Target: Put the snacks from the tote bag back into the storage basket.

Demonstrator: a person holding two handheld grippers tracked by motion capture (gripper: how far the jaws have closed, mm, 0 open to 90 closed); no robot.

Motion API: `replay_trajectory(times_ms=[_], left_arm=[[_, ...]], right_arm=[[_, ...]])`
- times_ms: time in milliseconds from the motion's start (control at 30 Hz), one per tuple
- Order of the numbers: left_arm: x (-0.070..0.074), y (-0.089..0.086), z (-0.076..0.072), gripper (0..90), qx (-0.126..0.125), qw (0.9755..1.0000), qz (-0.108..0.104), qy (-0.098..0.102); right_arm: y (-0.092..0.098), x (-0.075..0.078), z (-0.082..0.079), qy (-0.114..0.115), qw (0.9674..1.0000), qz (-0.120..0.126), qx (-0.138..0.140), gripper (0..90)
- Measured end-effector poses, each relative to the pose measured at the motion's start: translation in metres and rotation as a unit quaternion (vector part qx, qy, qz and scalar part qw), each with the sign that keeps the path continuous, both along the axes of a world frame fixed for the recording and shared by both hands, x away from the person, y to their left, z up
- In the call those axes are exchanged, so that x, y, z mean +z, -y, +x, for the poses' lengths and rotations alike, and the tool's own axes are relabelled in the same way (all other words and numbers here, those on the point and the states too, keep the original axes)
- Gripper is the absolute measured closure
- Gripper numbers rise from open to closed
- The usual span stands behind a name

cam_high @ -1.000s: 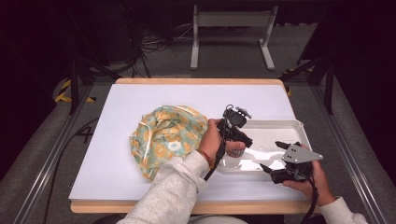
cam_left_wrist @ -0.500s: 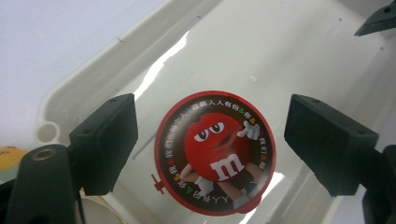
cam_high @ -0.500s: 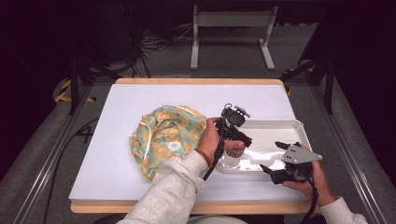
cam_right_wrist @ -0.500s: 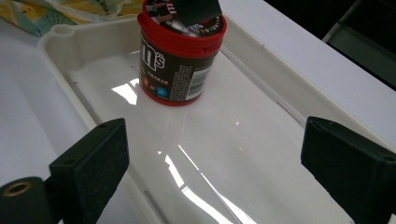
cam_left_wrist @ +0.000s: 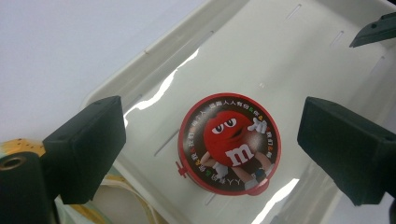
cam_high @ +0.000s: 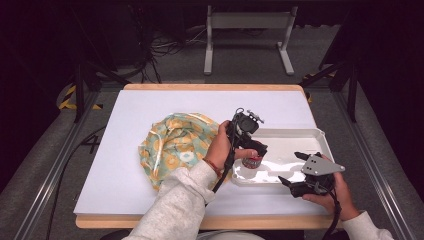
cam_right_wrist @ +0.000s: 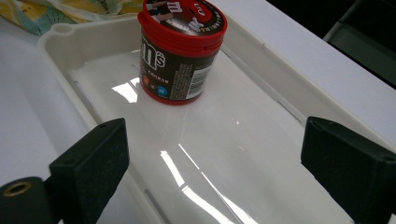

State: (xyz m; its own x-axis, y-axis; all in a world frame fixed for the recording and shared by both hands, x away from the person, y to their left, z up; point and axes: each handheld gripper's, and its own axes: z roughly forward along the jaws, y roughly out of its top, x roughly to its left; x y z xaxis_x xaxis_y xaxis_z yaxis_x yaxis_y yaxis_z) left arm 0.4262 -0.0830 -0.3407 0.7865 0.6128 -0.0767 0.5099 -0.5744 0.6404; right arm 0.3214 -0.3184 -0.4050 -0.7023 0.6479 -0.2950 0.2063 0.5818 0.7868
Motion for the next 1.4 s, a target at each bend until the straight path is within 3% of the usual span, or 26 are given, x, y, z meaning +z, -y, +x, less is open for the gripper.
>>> replay_trajectory(times_ms=[367,467,1000,1400], left_arm=[[0.008,-0.019,-0.001,7.3,0.010,0.9999,0.000,0.007],[0.008,-0.027,-0.002,7.7,0.015,0.9996,0.016,0.018],[0.008,-0.065,-0.002,7.6,0.032,0.9989,0.025,0.025],[0.006,-0.087,-0.007,7.5,0.030,0.9981,0.040,0.037]], right_arm=[[0.000,0.000,-0.001,0.000,1.0000,0.003,0.000,8.5],[0.000,0.000,-0.001,-0.001,1.0000,0.002,0.000,8.5],[-0.001,0.000,-0.001,-0.001,1.0000,-0.002,-0.001,8.4],[-0.001,0.000,-0.001,-0.002,1.0000,-0.003,-0.001,8.4]])
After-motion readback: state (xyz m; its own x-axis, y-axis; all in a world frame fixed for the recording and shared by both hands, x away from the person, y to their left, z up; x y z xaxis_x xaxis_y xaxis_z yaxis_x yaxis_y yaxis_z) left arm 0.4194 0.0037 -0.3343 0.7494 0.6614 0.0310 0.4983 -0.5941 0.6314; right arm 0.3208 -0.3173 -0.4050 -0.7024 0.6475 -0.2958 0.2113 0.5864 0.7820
